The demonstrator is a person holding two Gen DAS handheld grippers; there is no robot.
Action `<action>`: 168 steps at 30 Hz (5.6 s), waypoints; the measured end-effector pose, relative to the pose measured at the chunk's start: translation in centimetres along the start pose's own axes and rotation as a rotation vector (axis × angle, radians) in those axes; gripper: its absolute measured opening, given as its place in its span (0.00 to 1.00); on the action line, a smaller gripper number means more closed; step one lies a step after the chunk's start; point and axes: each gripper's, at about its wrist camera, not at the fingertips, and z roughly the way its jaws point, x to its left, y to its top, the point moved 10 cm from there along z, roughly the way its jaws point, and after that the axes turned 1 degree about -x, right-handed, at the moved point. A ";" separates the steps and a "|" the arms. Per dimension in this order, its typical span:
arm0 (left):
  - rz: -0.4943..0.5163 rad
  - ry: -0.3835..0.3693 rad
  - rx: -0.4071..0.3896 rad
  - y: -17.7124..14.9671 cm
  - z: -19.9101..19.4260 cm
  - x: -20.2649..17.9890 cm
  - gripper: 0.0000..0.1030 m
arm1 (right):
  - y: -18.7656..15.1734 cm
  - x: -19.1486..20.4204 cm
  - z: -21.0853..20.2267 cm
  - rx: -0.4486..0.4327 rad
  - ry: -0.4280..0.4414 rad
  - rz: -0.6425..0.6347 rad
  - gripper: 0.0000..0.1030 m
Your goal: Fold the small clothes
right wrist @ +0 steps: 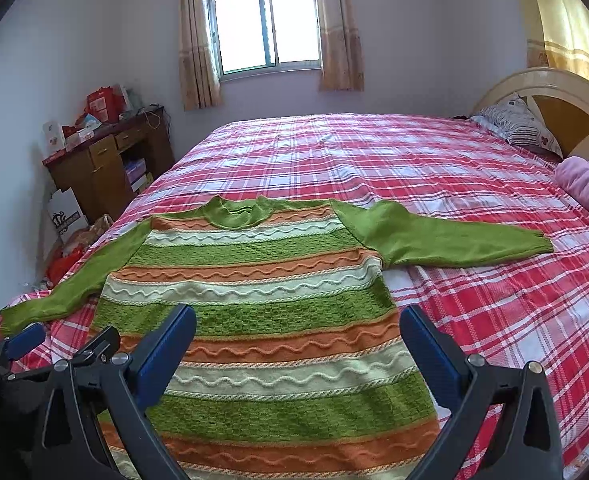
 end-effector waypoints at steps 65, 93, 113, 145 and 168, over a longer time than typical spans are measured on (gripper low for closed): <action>-0.197 0.098 0.020 1.2 14.9 4.5 1.00 | 1.2 -46.3 17.4 0.143 -0.426 0.575 0.15; -0.245 -0.040 -0.067 1.2 13.8 5.0 1.00 | 12.1 10.9 17.0 0.108 0.567 0.147 0.08; -0.255 -0.059 -0.092 1.2 13.6 5.0 1.00 | 2.4 22.2 22.9 0.484 1.018 0.189 0.53; -0.182 0.031 -0.018 1.2 14.2 4.7 1.00 | 1.6 -5.9 23.7 0.156 0.095 0.082 0.42; -0.262 0.189 -0.026 6.4 13.1 13.0 1.00 | 0.4 -6.6 23.9 0.148 0.214 0.143 0.51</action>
